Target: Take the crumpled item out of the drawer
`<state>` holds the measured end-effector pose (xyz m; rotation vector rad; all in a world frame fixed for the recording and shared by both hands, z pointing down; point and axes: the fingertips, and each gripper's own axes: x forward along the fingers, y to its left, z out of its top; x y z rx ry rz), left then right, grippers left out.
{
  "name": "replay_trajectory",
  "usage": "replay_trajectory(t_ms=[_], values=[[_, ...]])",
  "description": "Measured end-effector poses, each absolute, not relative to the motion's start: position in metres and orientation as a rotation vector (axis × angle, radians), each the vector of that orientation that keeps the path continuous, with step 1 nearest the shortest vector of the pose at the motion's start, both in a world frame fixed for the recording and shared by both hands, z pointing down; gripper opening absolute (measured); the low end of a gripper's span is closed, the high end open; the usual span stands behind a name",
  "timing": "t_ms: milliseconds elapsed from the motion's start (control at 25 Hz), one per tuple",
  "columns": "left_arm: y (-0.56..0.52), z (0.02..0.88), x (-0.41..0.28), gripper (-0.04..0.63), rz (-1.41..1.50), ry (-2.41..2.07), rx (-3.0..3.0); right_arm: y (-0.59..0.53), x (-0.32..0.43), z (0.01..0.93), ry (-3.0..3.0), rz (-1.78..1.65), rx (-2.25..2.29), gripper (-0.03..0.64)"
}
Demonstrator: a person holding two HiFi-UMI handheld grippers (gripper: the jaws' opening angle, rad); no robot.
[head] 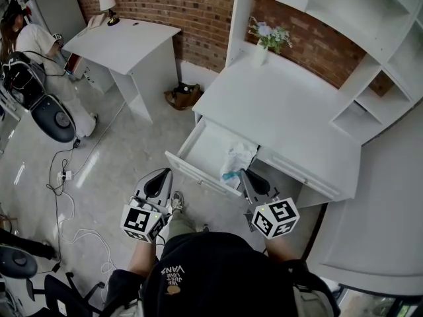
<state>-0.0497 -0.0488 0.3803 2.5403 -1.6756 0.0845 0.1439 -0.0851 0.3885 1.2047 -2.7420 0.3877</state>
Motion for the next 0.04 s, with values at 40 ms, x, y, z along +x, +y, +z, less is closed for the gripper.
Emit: replay_trajectory(t_ms=[40], values=[[-0.0502,0.3798,-0.0492,0.006,0.083,-1.674,2.543,-0.0864,0.1437,0.3883,-2.741,0.385,1.205,0.012]])
